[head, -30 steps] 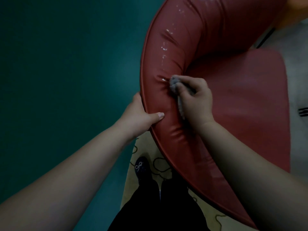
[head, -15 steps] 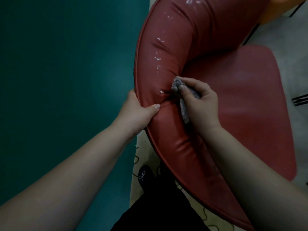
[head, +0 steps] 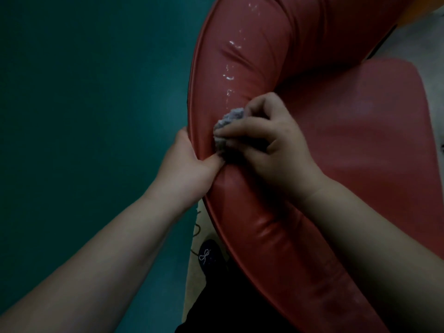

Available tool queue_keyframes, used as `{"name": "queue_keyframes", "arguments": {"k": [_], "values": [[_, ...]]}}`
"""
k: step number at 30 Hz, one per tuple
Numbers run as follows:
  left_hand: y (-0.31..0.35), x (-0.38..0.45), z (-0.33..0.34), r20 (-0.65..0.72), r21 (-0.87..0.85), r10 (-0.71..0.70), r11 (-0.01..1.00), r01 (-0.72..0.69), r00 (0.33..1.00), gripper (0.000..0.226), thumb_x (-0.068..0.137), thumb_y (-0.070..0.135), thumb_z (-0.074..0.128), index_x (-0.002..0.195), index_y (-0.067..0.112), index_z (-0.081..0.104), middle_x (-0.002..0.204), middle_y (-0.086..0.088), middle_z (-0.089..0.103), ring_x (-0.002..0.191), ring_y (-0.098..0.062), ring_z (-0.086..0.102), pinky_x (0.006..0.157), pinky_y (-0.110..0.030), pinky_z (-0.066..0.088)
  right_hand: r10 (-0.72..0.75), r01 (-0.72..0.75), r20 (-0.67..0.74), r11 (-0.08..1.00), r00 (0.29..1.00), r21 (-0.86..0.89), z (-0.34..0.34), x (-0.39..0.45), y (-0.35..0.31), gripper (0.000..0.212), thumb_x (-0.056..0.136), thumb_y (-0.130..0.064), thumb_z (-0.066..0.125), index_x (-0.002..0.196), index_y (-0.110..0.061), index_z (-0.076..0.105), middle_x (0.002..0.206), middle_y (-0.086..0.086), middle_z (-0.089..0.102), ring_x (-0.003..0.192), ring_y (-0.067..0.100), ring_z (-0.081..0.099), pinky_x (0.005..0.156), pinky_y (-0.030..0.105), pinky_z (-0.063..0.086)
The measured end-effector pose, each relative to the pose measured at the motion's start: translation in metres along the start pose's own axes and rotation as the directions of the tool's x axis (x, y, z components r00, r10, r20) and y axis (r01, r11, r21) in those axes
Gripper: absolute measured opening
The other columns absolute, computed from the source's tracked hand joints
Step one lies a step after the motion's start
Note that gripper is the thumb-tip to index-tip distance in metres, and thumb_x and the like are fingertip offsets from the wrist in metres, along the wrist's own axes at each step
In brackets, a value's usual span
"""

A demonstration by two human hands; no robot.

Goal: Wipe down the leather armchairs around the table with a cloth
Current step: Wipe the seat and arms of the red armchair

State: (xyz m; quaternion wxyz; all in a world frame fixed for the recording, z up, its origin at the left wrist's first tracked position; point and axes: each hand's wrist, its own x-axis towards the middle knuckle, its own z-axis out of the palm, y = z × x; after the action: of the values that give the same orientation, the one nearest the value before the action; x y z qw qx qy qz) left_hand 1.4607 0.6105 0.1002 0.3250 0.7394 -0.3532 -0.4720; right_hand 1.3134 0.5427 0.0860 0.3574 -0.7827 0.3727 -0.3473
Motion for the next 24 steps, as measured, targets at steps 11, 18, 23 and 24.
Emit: {"name": "queue_keyframes", "arguments": {"k": [11, 18, 23, 24], "values": [[-0.001, 0.0, 0.001, 0.011, 0.011, -0.01, 1.0, 0.01, 1.0, 0.071, 0.066, 0.035, 0.065, 0.133, 0.017, 0.049, 0.122, -0.004, 0.064, 0.111, -0.023, 0.062, 0.1, -0.045, 0.048, 0.019, -0.018, 0.051, 0.999, 0.999, -0.033, -0.011, 0.002, 0.006, 0.017, 0.081, -0.01, 0.068, 0.097, -0.012, 0.073, 0.094, 0.007, 0.042, 0.089, 0.003, 0.046, 0.086, 0.009, 0.037], [-0.002, -0.004, 0.002, -0.009, -0.012, -0.014, 1.0, 0.014, 1.0, 0.074, 0.067, 0.042, 0.067, 0.135, 0.022, 0.047, 0.125, 0.004, 0.063, 0.113, -0.016, 0.061, 0.102, -0.041, 0.046, 0.182, -0.178, 0.03, 0.98, 0.983, -0.091, -0.026, -0.011, 0.027, 0.017, 0.082, -0.003, 0.068, 0.097, -0.01, 0.072, 0.092, 0.012, 0.042, 0.088, 0.021, 0.05, 0.083, 0.01, 0.038], [0.003, -0.007, 0.003, -0.024, -0.122, -0.025, 0.992, 0.021, 0.999, 0.065, 0.069, 0.042, 0.069, 0.129, 0.02, 0.055, 0.116, 0.004, 0.069, 0.105, -0.013, 0.066, 0.097, -0.041, 0.051, 0.087, -0.086, -0.032, 0.996, 0.996, 0.026, -0.008, -0.002, 0.015, 0.016, 0.081, -0.01, 0.068, 0.095, -0.015, 0.072, 0.093, 0.007, 0.043, 0.089, 0.004, 0.047, 0.086, 0.009, 0.038], [0.005, -0.006, 0.003, -0.031, -0.147, -0.023, 0.989, 0.018, 0.999, 0.064, 0.071, 0.042, 0.068, 0.129, 0.019, 0.055, 0.116, 0.004, 0.069, 0.105, -0.013, 0.066, 0.097, -0.041, 0.051, 0.081, -0.08, -0.013, 0.997, 0.997, 0.022, -0.007, -0.004, 0.017, 0.015, 0.081, -0.009, 0.068, 0.095, -0.014, 0.073, 0.093, 0.007, 0.043, 0.089, 0.003, 0.046, 0.087, 0.009, 0.037]]}}
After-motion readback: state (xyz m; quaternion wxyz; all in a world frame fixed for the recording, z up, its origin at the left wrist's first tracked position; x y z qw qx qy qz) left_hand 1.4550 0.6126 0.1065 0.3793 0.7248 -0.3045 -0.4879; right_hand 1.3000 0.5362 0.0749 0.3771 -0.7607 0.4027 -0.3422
